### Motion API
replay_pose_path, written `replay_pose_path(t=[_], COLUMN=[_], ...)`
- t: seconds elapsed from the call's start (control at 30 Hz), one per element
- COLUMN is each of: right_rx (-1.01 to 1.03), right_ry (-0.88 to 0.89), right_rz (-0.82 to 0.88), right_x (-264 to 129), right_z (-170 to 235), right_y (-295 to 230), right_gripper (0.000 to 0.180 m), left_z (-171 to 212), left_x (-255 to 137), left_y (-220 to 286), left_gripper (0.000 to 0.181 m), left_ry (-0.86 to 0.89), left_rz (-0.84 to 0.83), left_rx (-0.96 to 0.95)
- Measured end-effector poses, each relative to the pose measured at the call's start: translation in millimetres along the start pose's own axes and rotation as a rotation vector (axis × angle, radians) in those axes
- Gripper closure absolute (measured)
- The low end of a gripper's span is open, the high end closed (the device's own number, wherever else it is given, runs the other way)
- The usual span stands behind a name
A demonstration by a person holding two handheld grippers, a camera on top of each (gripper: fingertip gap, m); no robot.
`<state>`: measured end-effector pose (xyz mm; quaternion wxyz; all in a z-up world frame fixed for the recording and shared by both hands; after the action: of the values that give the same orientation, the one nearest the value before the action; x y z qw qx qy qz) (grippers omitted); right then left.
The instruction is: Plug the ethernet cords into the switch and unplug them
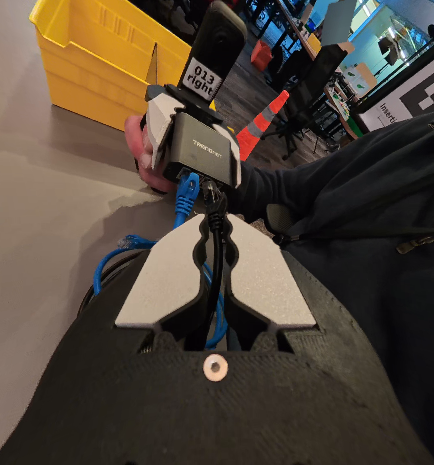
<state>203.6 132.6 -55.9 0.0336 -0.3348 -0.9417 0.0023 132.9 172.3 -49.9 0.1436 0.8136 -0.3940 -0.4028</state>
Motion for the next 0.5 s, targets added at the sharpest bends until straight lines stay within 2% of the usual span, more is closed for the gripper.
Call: replay_pose_path(t=[0.17, 0.4, 0.5], right_rx=[-0.049, -0.127, -0.126], right_ry=[0.066, 0.020, -0.002], right_rz=[0.024, 0.021, 0.029], right_x=[-2.7, 0.3, 1.0], right_z=[-9.5, -6.7, -4.3], right_y=[-3.9, -9.9, -8.6], right_gripper=[0.119, 0.118, 0.119], left_z=[-1.1, 5.4, 8.1], left_x=[3.8, 6.7, 8.7], left_y=[0.6, -0.4, -3.6], left_gripper=[0.171, 0.171, 0.169], left_ry=[0.017, 0.013, 0.008], left_rz=[0.093, 0.202, 0.180], left_rx=[-0.072, -0.123, -0.103])
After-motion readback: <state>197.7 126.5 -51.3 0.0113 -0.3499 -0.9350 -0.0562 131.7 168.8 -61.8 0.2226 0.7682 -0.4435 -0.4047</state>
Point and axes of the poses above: each gripper's, where its closed fingertips meet, x out along the fingers, z out of its underside, y = z × x across the jaws, the point moved 3 cm from there along -x, back along the fingers, and after that the axes turned 14 degrees about -y, right-handed, at the moved point
